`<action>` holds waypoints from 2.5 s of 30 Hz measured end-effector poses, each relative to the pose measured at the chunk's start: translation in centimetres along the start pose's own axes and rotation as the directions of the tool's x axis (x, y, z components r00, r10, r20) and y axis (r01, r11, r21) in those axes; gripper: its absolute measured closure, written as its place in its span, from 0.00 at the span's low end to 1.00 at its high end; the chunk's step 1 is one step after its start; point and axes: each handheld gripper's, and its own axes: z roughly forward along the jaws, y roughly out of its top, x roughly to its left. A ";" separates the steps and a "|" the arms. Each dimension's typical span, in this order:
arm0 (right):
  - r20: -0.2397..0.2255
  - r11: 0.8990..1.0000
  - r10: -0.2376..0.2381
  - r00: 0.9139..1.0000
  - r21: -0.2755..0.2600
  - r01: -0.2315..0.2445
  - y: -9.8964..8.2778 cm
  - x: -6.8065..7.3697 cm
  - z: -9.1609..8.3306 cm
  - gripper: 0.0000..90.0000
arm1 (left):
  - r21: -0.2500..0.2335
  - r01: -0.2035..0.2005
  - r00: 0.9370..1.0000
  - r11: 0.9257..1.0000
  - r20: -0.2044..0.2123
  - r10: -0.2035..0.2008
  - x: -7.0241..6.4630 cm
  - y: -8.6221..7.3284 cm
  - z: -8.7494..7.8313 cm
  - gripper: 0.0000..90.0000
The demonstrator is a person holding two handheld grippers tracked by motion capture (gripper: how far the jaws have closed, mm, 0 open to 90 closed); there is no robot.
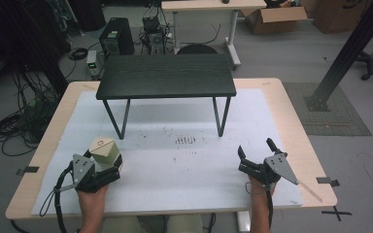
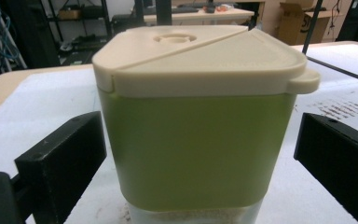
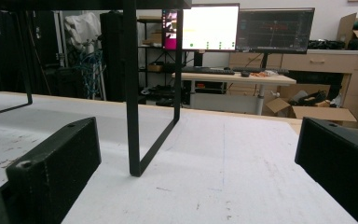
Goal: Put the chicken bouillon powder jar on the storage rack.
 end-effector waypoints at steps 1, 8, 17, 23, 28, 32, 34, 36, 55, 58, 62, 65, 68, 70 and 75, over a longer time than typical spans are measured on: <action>0.000 1.000 0.000 1.000 0.000 0.000 0.0 0.0 0.0 0.00 | 0.005 0.001 1.000 1.000 -0.006 -0.001 0.0 0.0 0.1 0.03; -0.004 1.000 -0.001 1.000 -0.004 0.001 0.0 0.0 0.0 0.00 | 0.044 0.009 1.000 0.999 -0.014 -0.008 0.0 -0.1 0.5 0.05; -0.006 1.000 -0.001 1.000 -0.006 0.001 0.0 0.0 0.0 0.00 | 0.073 0.019 1.000 0.997 -0.019 -0.018 0.0 -0.4 0.8 0.08; -0.006 1.000 -0.001 1.000 -0.006 0.001 0.0 0.0 0.0 0.00 | 0.089 0.019 1.000 0.996 -0.018 -0.018 0.1 -0.5 1.0 0.12; -0.007 1.000 -0.001 1.000 -0.005 0.001 0.0 0.0 0.0 0.00 | 0.099 0.014 1.000 0.995 -0.012 -0.013 0.1 -0.5 1.1 0.16; -0.007 1.000 0.000 1.000 -0.004 0.000 0.0 0.0 -0.1 0.00 | 0.105 0.024 1.000 0.994 -0.011 -0.023 0.2 -0.6 1.2 0.19; -0.007 1.000 0.000 1.000 -0.005 0.000 0.0 0.0 0.0 0.00 | 0.108 0.024 1.000 0.994 -0.009 -0.023 0.2 -0.6 1.2 0.22; -0.007 1.000 -0.001 1.000 -0.005 0.001 0.0 0.0 0.0 0.00 | 0.115 0.022 1.000 0.993 -0.005 -0.021 0.2 -0.6 1.3 0.24; -0.008 1.000 0.001 1.000 -0.008 -0.001 0.0 0.0 -0.1 0.00 | 0.113 0.021 1.000 0.993 -0.005 -0.020 0.3 -0.6 1.3 0.33; -0.009 1.000 0.001 1.000 -0.007 -0.001 0.0 0.0 -0.1 0.00 | 0.110 0.027 1.000 0.994 -0.003 -0.026 0.4 -0.6 1.3 0.33; -0.010 1.000 0.000 1.000 -0.009 0.000 0.0 0.0 -0.1 0.00 | 0.097 0.036 0.999 0.995 -0.009 -0.035 0.5 -0.6 1.2 0.33; -0.010 1.000 0.000 1.000 -0.009 0.000 0.0 0.0 -0.1 0.00 | 0.085 0.028 1.000 0.996 -0.010 -0.027 0.5 -0.6 1.1 0.33; -0.010 1.000 0.000 1.000 -0.008 0.000 0.0 0.0 -0.1 0.00 | 0.084 0.041 0.999 0.996 -0.003 -0.041 0.7 -0.6 1.1 0.33; -0.010 1.000 -0.001 1.000 -0.009 0.001 0.0 0.0 -0.1 0.00 | 0.073 0.049 0.999 0.996 0.000 -0.050 0.9 -0.5 0.9 0.33; -0.010 1.000 -0.001 1.000 -0.007 0.001 0.0 0.0 -0.1 0.00 | 0.020 0.036 0.999 0.999 -0.010 -0.036 1.2 0.0 0.2 0.33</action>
